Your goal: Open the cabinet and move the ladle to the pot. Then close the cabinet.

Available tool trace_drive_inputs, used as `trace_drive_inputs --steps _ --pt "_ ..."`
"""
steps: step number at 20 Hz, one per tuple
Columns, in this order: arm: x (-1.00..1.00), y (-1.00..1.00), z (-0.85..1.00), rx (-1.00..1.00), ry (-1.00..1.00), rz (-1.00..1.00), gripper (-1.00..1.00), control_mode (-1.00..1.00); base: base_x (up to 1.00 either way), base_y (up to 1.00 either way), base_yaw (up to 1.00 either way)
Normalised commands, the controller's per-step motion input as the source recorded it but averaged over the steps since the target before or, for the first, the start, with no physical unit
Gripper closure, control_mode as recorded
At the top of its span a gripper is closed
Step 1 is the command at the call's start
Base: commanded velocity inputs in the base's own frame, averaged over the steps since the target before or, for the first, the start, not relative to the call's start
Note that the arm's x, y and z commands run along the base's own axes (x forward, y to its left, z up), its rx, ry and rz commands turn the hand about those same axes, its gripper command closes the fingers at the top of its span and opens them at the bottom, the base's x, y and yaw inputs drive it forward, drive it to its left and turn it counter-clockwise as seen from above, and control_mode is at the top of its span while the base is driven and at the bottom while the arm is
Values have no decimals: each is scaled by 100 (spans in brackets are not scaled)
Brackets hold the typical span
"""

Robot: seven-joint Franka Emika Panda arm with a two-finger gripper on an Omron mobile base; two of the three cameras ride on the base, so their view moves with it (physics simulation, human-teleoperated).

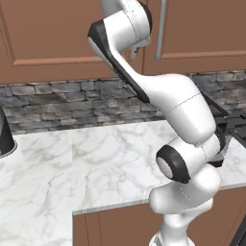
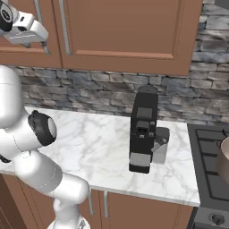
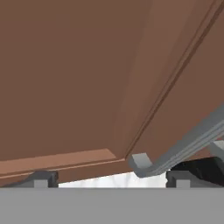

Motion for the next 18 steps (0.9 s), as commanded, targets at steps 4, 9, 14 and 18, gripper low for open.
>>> trace_drive_inputs --steps 4,9,14,18 --pt "-17 -5 11 0 -38 0 -100 -100 0 0 0" --pt "-8 -15 -6 -1 -45 0 -100 -100 0 0 0" --pt "6 -37 -28 0 -24 0 -100 -100 0 0 0" --pt "5 -56 -23 1 -3 0 -100 -100 0 0 0"
